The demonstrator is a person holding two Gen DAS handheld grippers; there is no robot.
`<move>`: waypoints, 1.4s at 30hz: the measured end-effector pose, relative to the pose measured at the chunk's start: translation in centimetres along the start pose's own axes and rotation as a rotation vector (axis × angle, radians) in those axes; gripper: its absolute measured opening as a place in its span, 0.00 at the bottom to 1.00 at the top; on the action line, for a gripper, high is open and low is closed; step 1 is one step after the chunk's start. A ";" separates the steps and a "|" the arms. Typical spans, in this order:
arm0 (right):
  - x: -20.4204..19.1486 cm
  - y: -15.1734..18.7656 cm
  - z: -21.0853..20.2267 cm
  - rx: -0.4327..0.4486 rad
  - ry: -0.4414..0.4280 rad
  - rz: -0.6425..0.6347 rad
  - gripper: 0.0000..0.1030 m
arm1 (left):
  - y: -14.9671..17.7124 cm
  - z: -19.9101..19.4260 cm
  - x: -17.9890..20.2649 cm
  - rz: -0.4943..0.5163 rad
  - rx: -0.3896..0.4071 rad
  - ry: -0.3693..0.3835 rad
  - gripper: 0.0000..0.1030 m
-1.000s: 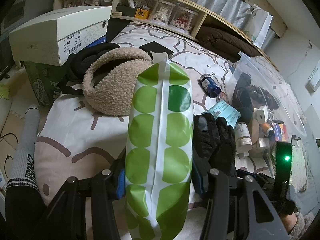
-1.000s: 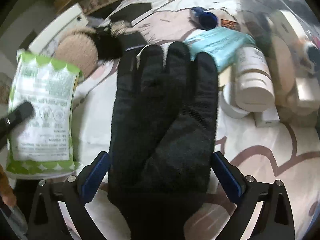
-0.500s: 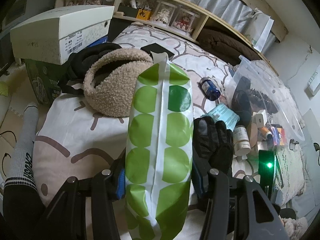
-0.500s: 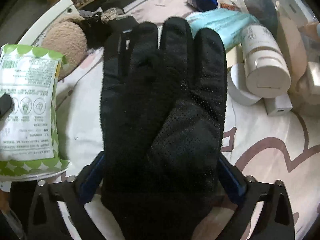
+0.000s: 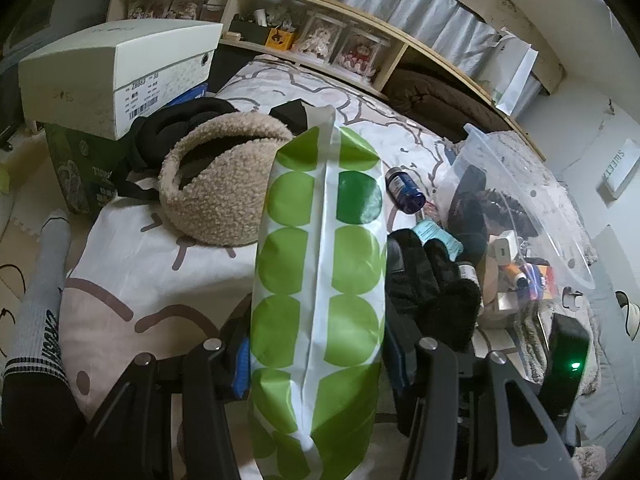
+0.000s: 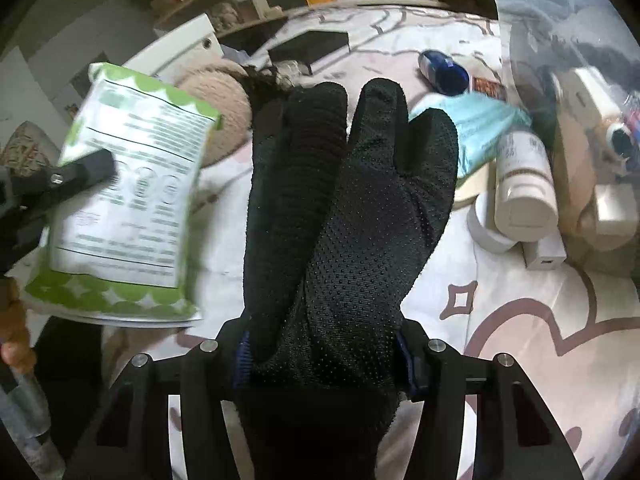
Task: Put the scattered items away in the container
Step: 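Lift the black glove with the right gripper while the left gripper holds the wipes pack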
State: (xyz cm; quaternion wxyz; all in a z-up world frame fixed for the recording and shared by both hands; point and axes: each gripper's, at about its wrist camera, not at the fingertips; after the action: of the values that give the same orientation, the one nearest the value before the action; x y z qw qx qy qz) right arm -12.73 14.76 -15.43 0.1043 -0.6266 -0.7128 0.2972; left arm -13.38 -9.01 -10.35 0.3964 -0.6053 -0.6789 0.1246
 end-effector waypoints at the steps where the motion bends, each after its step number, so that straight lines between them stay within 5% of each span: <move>1: 0.1 -0.3 -0.3 0.006 -0.006 0.000 0.55 | 0.0 -0.2 0.1 0.003 0.002 0.006 0.50; 18: 4.1 -6.4 -11.3 0.171 -0.024 -0.022 0.55 | -1.9 -4.1 1.5 0.006 0.138 0.077 0.50; 28: 9.1 -11.1 -17.1 0.242 0.127 -0.046 0.55 | -3.5 -5.6 4.2 0.068 0.234 0.076 0.50; 42: 12.6 -15.7 -20.5 0.314 0.259 -0.092 0.55 | -6.5 -6.5 14.1 0.176 0.362 0.189 0.50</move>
State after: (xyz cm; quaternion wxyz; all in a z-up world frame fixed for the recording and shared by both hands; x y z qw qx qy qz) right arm -17.57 32.23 6.92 0.3047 -0.6025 -0.6663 0.3164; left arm -12.92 0.44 3.58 0.5481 -0.5902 -0.5498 0.2212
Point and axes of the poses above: each gripper's, at about its wrist camera, not at the fingertips, and z roughly the way its jaws point, x to its right, y to its underside, and after that the axes turned 4 degrees about x, right-handed
